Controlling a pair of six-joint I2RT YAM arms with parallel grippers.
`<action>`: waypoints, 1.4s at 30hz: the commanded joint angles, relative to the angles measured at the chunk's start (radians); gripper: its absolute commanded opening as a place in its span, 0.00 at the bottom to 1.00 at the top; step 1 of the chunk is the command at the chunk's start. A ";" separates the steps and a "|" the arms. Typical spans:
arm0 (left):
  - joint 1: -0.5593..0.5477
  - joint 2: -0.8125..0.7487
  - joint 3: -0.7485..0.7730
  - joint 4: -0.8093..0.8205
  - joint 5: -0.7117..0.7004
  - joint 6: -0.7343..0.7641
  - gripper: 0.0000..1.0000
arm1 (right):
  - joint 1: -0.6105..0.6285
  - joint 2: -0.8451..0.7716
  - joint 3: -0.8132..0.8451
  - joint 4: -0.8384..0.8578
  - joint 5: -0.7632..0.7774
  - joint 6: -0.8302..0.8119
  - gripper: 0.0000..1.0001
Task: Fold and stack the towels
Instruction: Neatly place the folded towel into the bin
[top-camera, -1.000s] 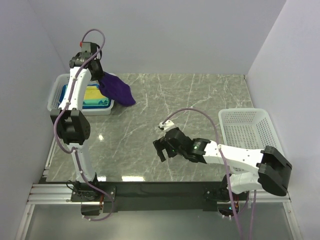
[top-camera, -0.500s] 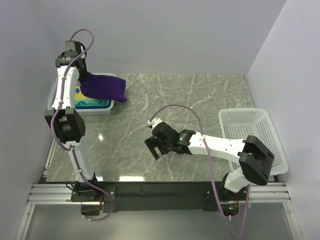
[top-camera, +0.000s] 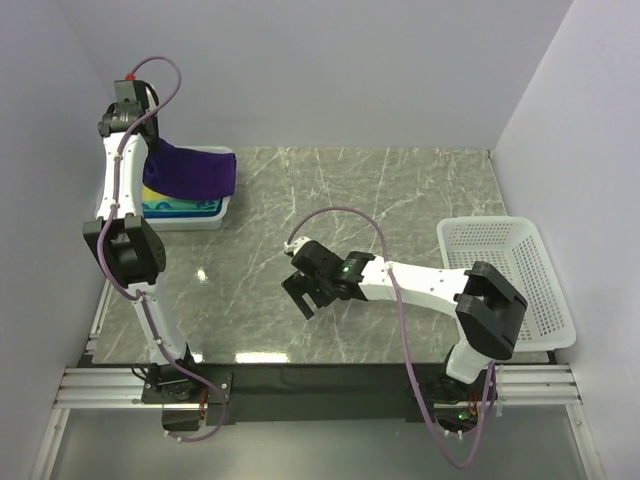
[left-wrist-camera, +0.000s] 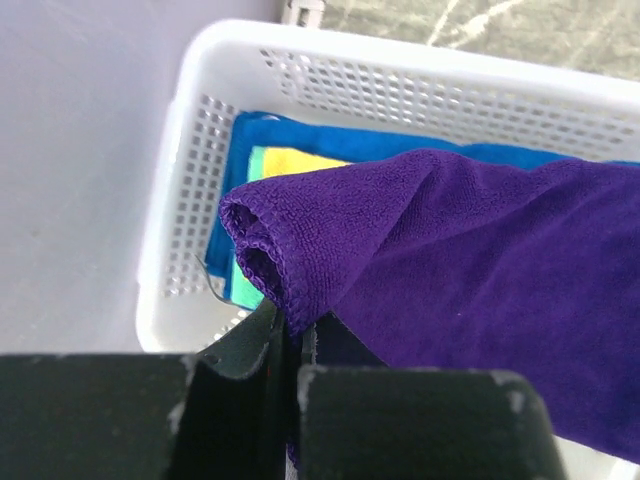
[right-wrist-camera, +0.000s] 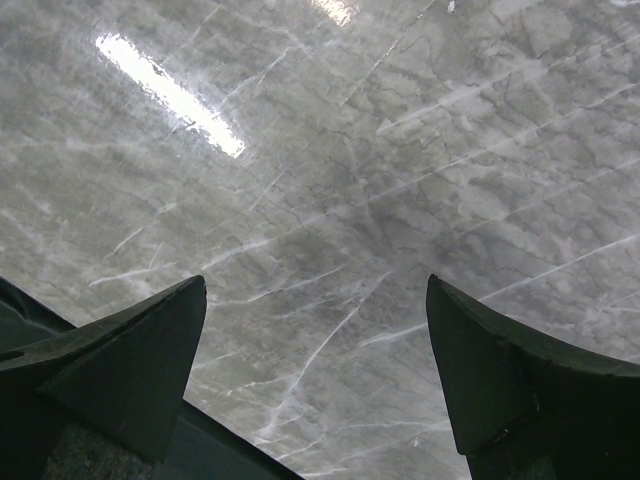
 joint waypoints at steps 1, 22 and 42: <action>0.015 0.007 -0.007 0.083 -0.032 0.053 0.01 | -0.004 0.013 0.052 -0.026 -0.008 -0.014 0.96; 0.023 0.171 -0.114 0.192 -0.390 0.090 0.24 | -0.002 0.074 0.087 -0.057 -0.032 -0.034 0.95; 0.041 0.054 -0.029 0.166 -0.507 -0.186 1.00 | -0.074 -0.064 0.044 -0.052 0.196 0.056 0.94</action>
